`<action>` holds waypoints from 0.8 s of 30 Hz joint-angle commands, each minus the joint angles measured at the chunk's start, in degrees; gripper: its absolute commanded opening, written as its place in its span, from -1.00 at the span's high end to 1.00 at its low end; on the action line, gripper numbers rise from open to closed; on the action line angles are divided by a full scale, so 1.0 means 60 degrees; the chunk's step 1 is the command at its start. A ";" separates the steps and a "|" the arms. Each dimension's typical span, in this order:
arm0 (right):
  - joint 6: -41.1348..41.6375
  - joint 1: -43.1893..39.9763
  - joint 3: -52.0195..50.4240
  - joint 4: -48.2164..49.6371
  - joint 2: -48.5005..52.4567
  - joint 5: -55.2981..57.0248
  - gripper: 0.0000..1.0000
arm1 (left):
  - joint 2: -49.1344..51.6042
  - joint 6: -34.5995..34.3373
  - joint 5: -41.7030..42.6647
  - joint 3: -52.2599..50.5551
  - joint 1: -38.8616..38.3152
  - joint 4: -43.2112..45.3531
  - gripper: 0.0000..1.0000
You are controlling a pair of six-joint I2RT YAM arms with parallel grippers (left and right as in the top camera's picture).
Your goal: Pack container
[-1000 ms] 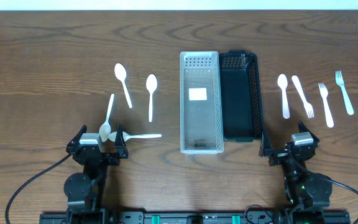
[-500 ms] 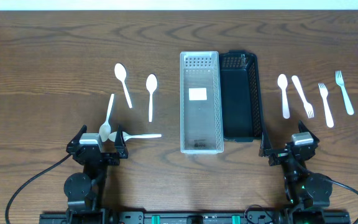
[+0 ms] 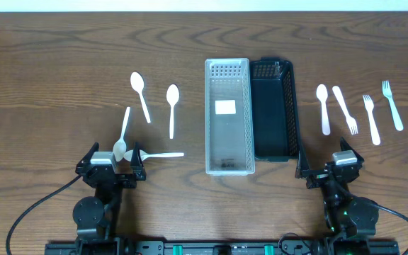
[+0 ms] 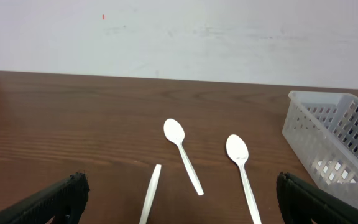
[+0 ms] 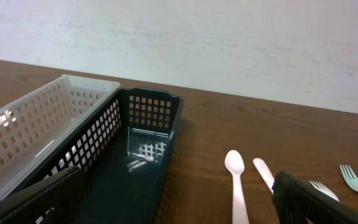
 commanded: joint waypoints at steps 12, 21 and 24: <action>0.0488 0.0080 -0.0022 0.0007 -0.0066 -0.0313 -0.99 | 0.0004 -0.0040 -0.0066 -0.0280 0.0047 -0.0138 -0.96; 0.1286 0.0080 0.0186 0.0896 -0.0062 -0.3410 -0.99 | 0.0004 -0.0040 -0.0069 -0.0280 0.0047 -0.0138 -0.96; 0.1337 0.0080 0.1067 0.0364 0.0076 -0.3479 -0.98 | 0.0004 -0.0040 -0.0066 -0.0280 0.0047 -0.0138 -0.96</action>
